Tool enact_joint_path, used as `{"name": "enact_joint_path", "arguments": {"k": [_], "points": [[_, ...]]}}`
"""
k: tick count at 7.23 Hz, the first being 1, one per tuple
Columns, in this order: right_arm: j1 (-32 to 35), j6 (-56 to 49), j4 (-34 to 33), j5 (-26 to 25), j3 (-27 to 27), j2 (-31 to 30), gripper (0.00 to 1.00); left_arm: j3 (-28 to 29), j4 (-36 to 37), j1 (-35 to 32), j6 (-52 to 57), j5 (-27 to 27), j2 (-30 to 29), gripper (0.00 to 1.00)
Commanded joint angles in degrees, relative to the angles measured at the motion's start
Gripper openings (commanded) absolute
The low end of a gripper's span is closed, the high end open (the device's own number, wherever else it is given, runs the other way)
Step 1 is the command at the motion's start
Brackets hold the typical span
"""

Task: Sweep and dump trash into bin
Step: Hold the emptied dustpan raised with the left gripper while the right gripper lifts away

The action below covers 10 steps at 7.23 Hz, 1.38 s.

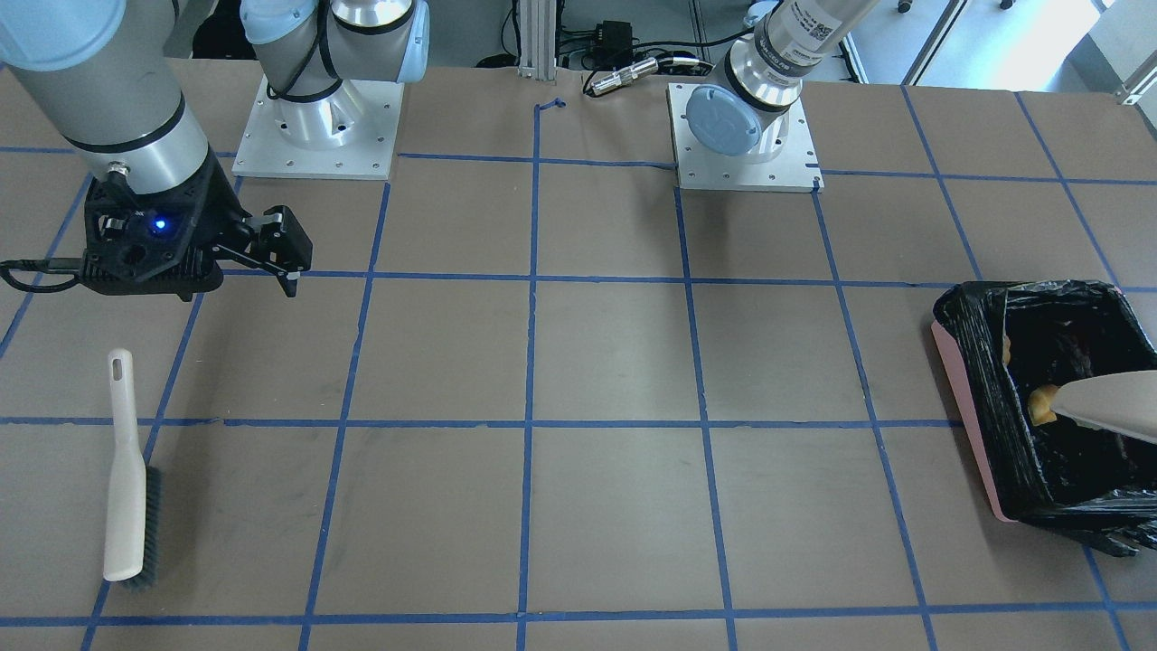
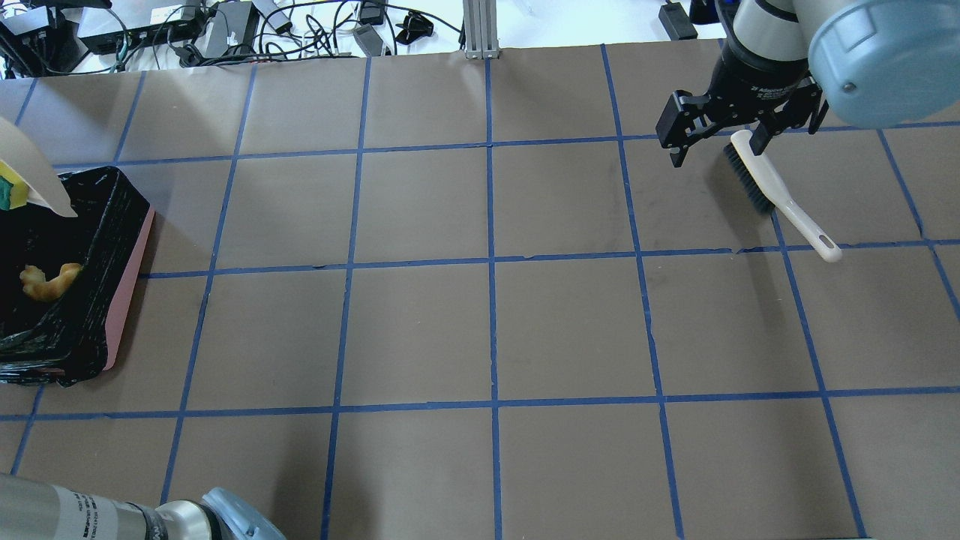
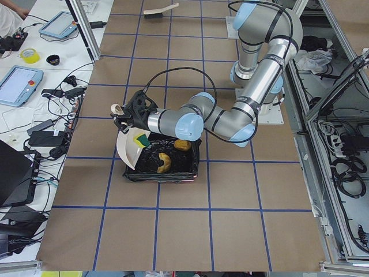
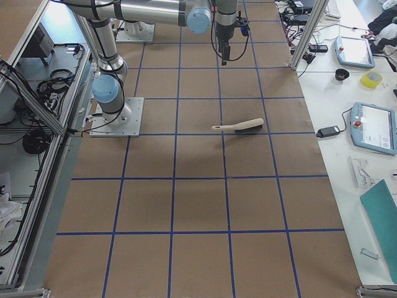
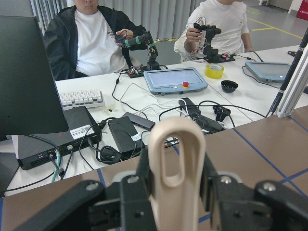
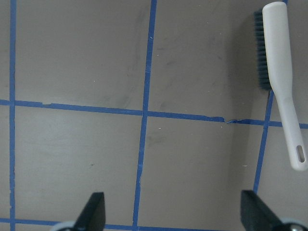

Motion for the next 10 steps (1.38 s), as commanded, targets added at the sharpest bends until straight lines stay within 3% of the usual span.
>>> {"name": "enact_joint_path", "arguments": {"k": [1, 2, 5, 6, 8, 9, 10], "points": [[0.0, 0.4, 0.7, 0.0, 0.2, 0.3, 1.0, -4.9, 9.6, 1.4, 0.9, -3.0, -0.1, 0.0], [0.0, 0.5, 0.9, 0.0, 0.7, 0.5, 1.0, -7.0, 14.5, 1.6, -0.8, -3.0, -0.3, 0.0], [0.0, 0.5, 2.3, 0.2, 0.9, 0.2, 1.0, -7.0, 17.1, 1.6, -5.6, -2.9, 1.9, 0.0], [0.0, 0.5, 2.1, 0.2, 0.9, 0.4, 1.0, -5.2, 20.6, 1.4, -12.0, -2.3, 4.4, 0.0], [0.0, 0.5, 1.9, 0.0, 0.9, 0.4, 1.0, -7.0, 21.3, 1.5, -13.0, -1.7, 3.9, 0.0], [0.0, 0.5, 1.8, 0.3, 0.9, 0.4, 1.0, -6.6, 21.1, 0.7, -16.2, 4.0, 5.2, 0.0], [0.0, 0.5, 1.9, 0.3, 0.9, 0.4, 1.0, -6.4, 21.4, -0.5, -26.5, 11.5, 5.9, 0.0]]}}
